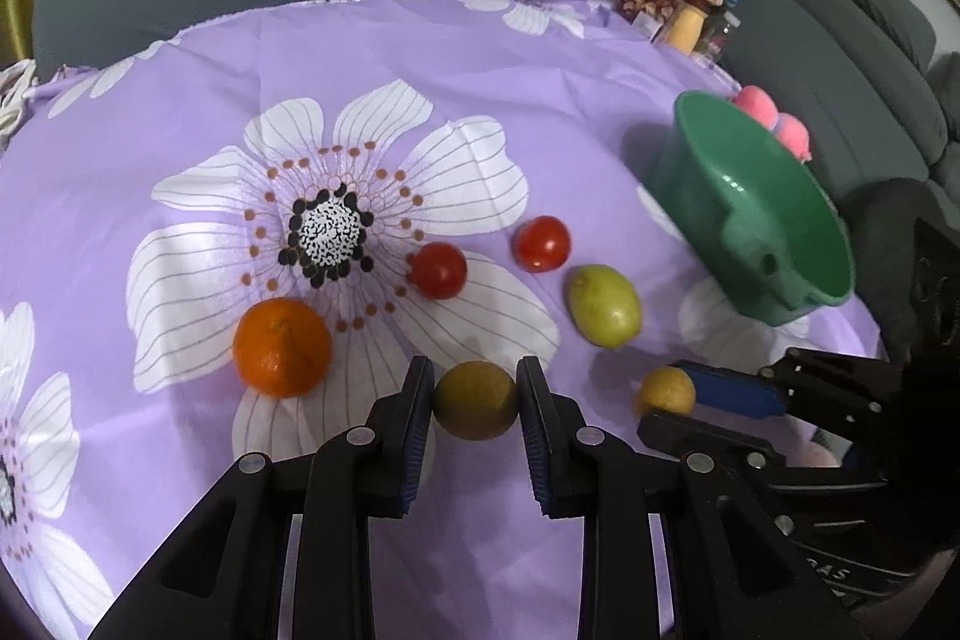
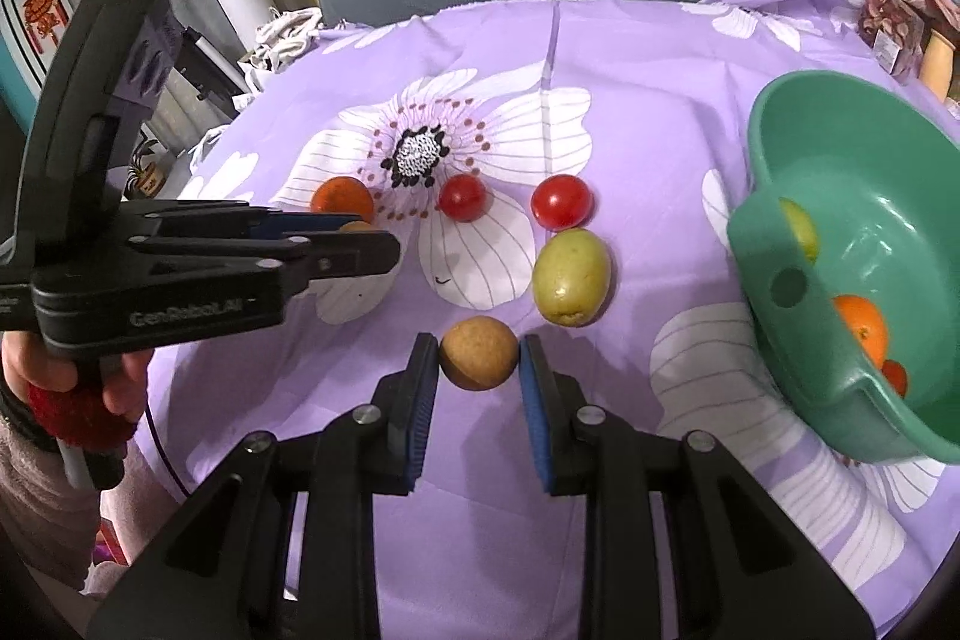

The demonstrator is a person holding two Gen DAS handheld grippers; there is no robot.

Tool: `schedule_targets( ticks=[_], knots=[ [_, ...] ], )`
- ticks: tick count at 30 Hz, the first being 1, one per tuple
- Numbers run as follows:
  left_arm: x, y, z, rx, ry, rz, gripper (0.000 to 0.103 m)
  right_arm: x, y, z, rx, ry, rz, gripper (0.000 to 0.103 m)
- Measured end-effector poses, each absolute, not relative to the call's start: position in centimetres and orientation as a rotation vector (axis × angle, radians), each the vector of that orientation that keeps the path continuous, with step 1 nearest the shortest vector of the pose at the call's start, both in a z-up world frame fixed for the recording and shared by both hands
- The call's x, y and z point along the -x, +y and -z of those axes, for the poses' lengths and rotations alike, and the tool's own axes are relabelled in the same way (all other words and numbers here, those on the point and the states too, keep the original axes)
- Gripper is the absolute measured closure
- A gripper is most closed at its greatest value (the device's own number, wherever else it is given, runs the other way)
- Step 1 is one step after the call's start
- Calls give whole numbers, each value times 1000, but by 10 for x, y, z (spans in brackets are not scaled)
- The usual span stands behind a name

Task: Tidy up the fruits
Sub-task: 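Close the left tool around the tan fruit and lift it, then carry the held tan fruit over the green bowl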

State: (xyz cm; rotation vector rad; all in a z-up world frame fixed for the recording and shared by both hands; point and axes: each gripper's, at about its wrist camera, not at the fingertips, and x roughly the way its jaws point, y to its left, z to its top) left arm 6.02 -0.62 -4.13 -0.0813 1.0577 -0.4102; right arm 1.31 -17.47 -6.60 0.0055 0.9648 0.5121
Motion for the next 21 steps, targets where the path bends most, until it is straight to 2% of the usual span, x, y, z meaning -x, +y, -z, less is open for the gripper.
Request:
schedule_targets(
  ticks=[21],
  knots=[
    [-31, -34, -2, 39, 983, 459, 75, 20, -199, 32, -28, 840, -494, 75]
  ],
)
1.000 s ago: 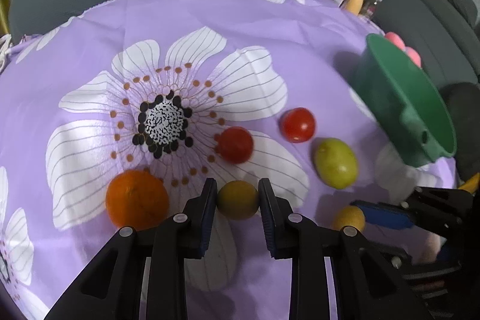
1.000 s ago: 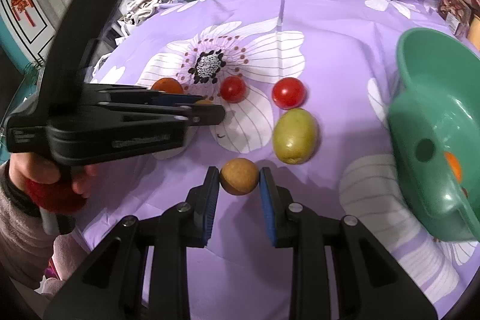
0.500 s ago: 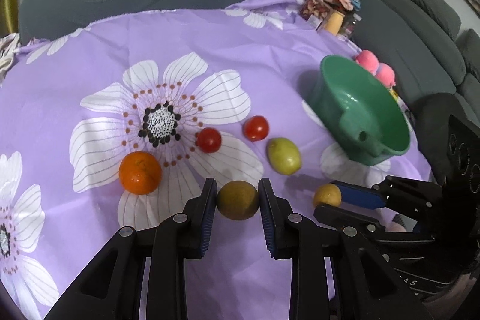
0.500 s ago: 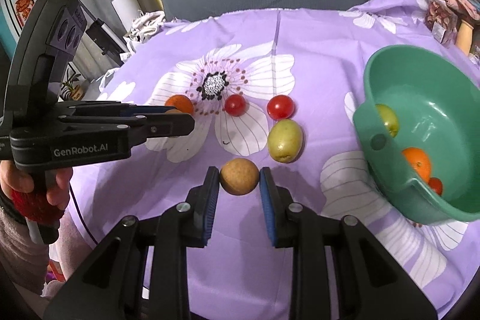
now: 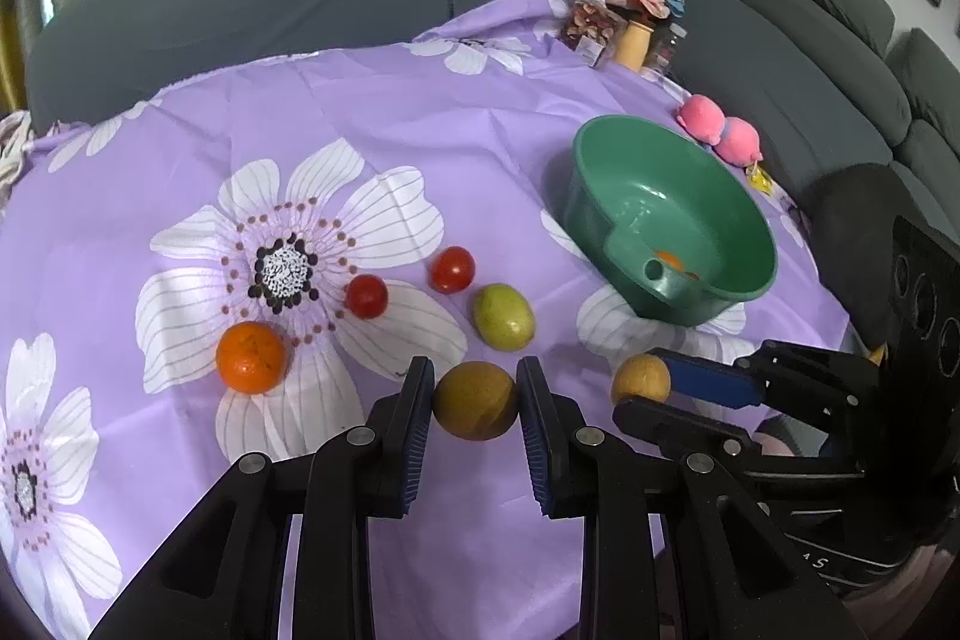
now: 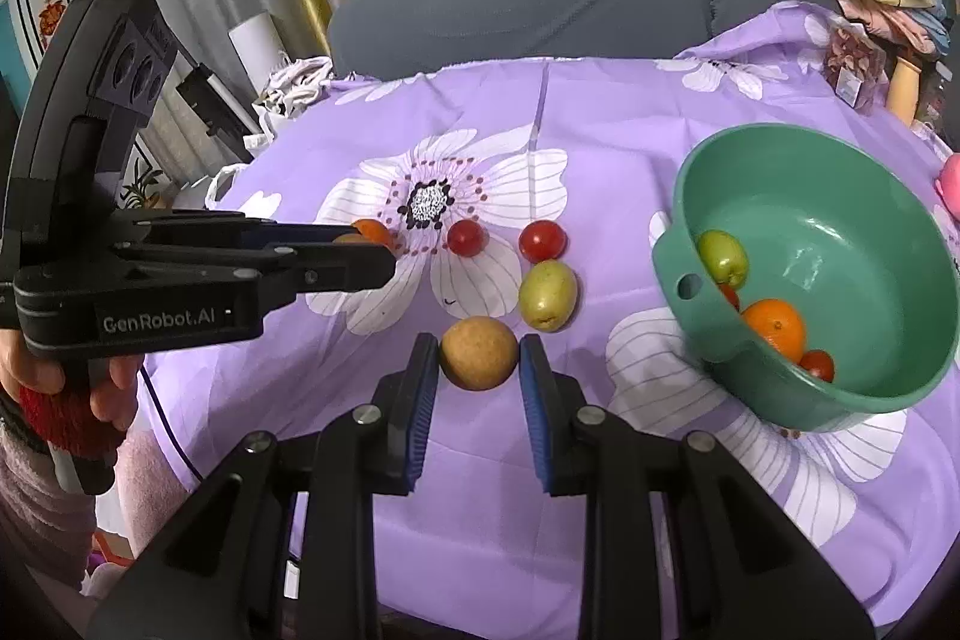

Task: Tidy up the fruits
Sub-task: 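Carry the held tan fruit over the green bowl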

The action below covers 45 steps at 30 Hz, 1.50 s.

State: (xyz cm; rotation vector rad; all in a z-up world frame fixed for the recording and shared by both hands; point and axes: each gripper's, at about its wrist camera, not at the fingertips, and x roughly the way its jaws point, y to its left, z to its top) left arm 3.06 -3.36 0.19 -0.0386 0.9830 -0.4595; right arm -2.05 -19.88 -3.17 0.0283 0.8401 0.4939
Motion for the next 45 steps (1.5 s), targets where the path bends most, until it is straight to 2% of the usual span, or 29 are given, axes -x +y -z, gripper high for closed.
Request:
schedule_targets(
  ticks=[45],
  knots=[
    [-15, -56, -17, -28, 968, 483, 75, 29, -219, 13, -45, 739, -470, 75]
  ],
)
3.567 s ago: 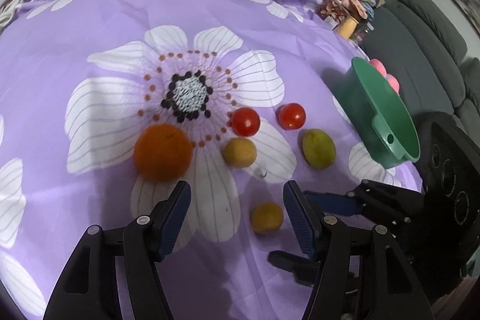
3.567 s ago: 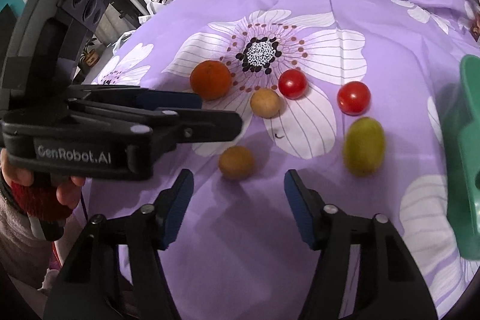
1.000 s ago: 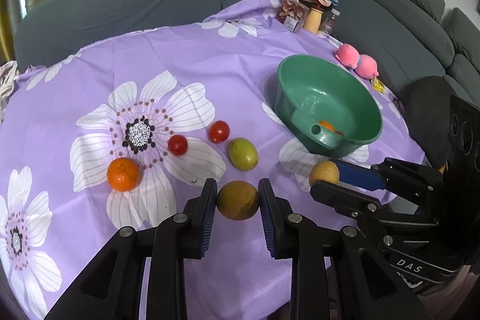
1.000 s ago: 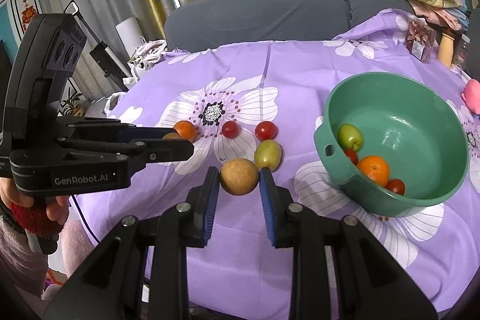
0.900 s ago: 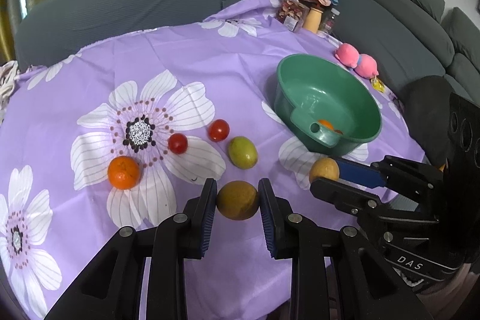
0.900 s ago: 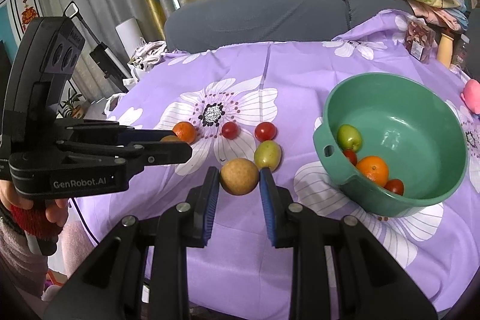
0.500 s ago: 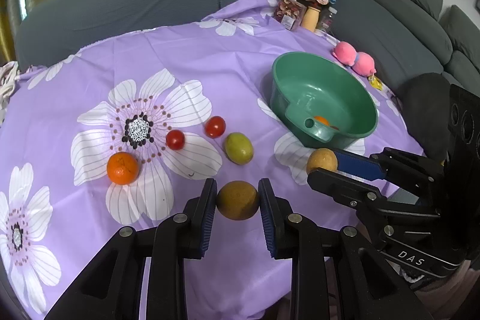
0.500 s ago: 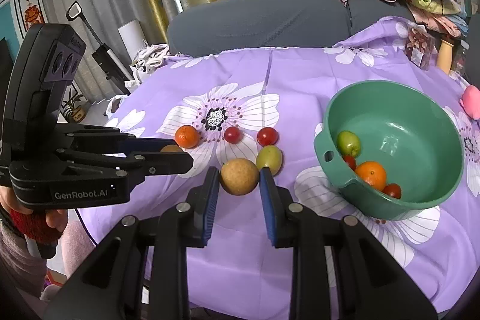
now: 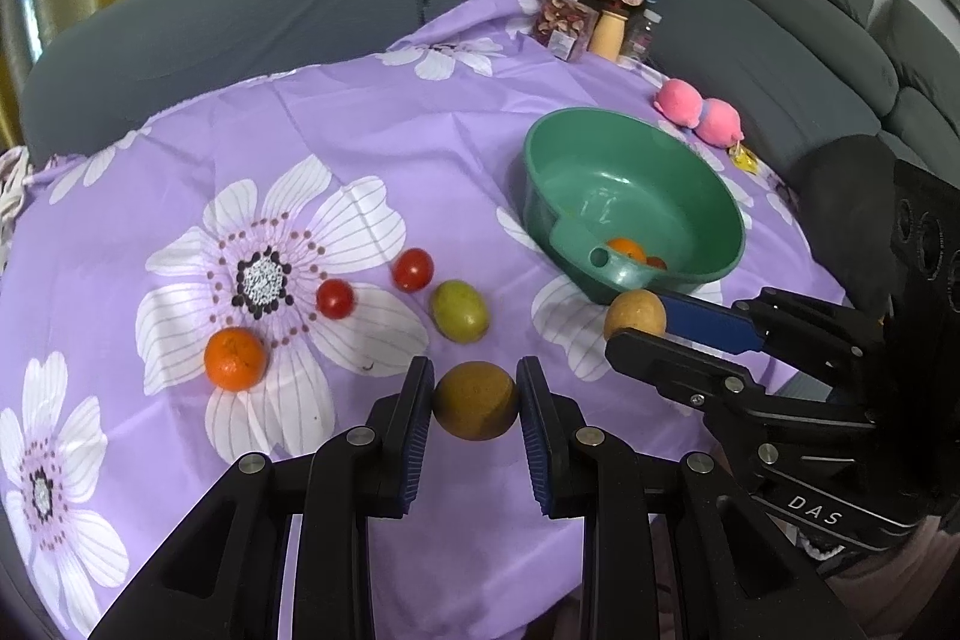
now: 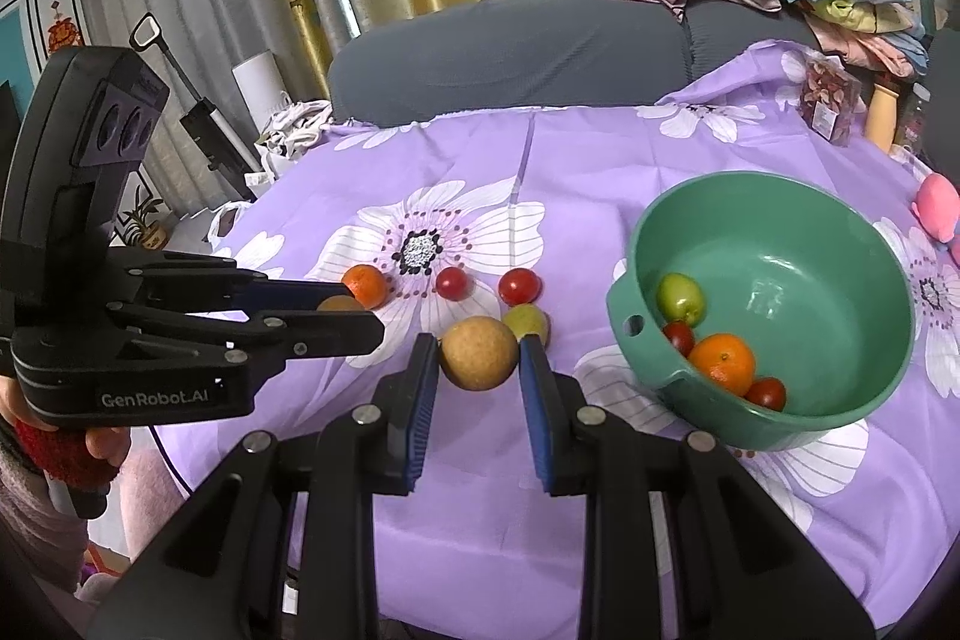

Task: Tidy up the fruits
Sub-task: 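Carry the held tan fruit over the green bowl, then lower the tan fruit into the bowl and open the left tool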

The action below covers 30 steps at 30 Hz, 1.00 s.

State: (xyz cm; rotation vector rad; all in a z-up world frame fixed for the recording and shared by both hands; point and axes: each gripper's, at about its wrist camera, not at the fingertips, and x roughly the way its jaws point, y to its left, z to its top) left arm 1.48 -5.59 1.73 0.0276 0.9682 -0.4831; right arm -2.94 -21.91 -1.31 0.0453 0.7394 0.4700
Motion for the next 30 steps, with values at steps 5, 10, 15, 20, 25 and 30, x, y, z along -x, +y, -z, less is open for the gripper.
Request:
schedule_targets(
  ticks=[5, 10, 15, 20, 25, 30],
  knots=[
    [-21, -66, -19, -41, 966, 509, 75, 26, -228, 13, -58, 735, -449, 75],
    [-27, -76, -21, -52, 970, 528, 75, 22, -236, 14, -70, 732, -428, 75],
    [-34, -87, -25, -64, 963, 552, 75, 18, -244, 15, -83, 727, -406, 75],
    [-42, -100, -27, -74, 954, 577, 75, 15, -252, 15, -96, 719, -380, 75],
    [-49, -110, -29, -83, 946, 594, 75, 10, -263, 14, -107, 708, -346, 75],
    [-60, -123, -31, -91, 940, 611, 75, 5, -273, 14, -112, 700, -311, 75]
  ],
)
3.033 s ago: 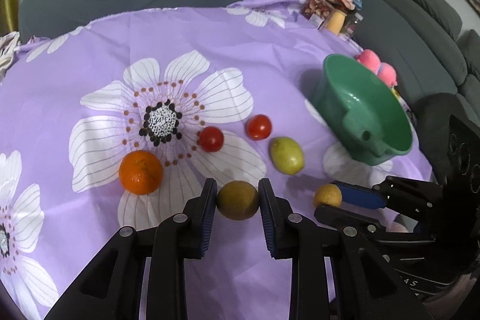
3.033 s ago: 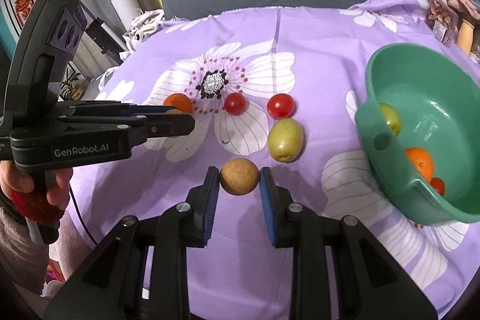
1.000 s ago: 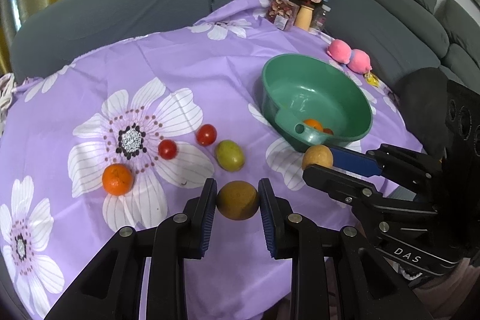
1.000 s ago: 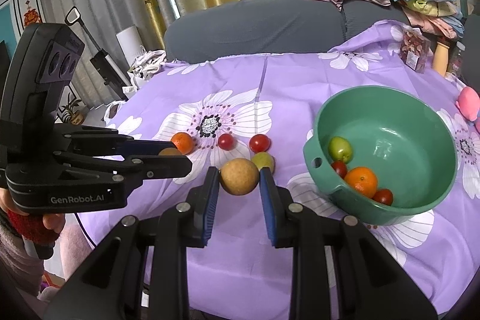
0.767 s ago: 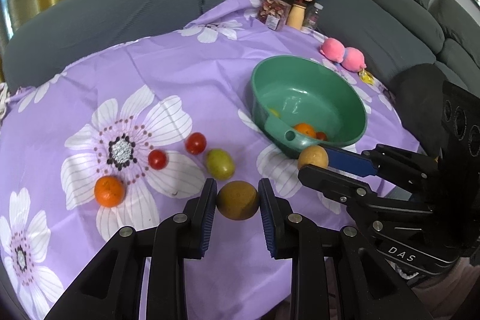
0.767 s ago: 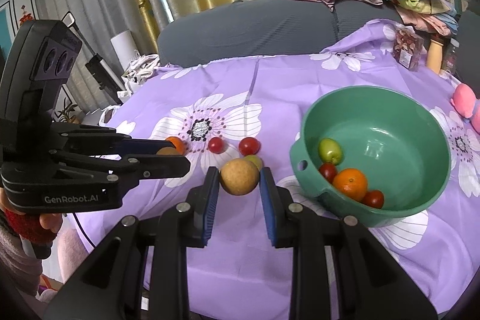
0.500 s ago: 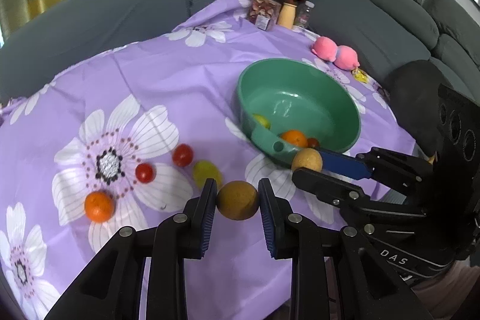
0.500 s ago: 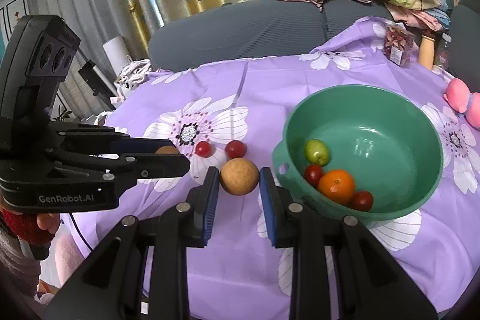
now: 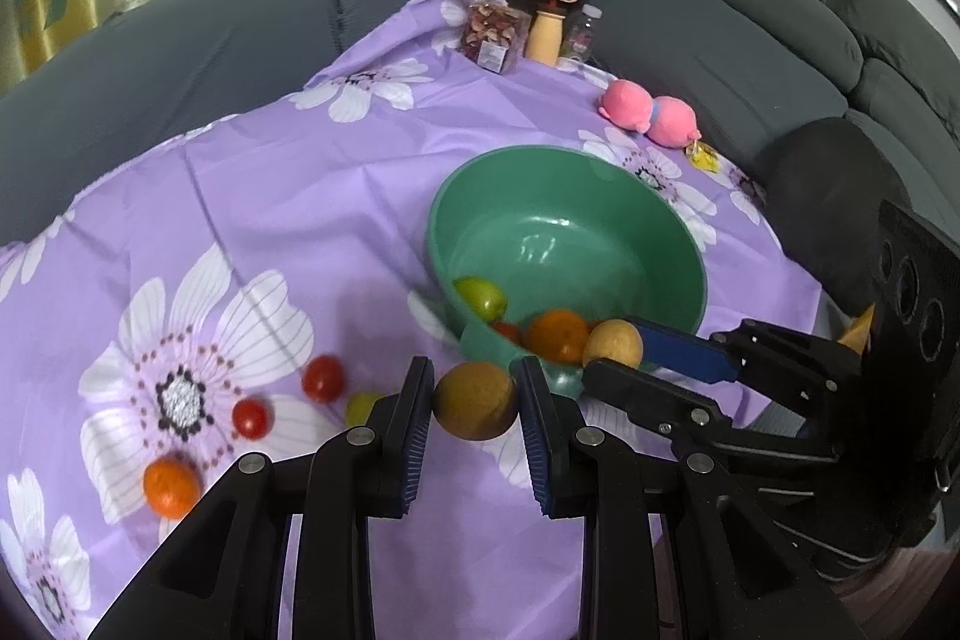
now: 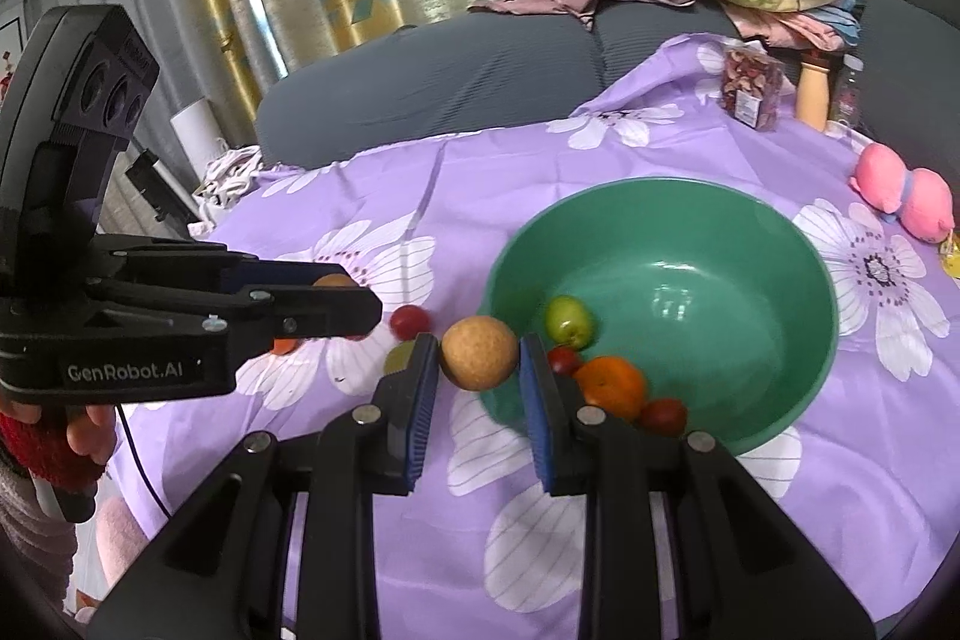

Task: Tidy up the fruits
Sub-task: 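Lower the tan fruit into the bowl and open the left tool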

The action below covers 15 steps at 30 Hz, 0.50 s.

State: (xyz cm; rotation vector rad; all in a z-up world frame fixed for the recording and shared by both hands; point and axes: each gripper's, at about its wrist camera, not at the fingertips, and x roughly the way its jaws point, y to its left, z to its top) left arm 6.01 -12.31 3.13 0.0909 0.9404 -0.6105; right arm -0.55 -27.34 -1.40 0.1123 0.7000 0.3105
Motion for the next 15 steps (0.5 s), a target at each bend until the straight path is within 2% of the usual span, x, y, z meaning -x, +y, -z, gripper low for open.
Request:
schedule_targets(
  ticks=[15],
  knots=[
    [-88, -167, -23, -152, 947, 665, 75, -11, -305, 22, -134, 697, -209, 75]
  ],
)
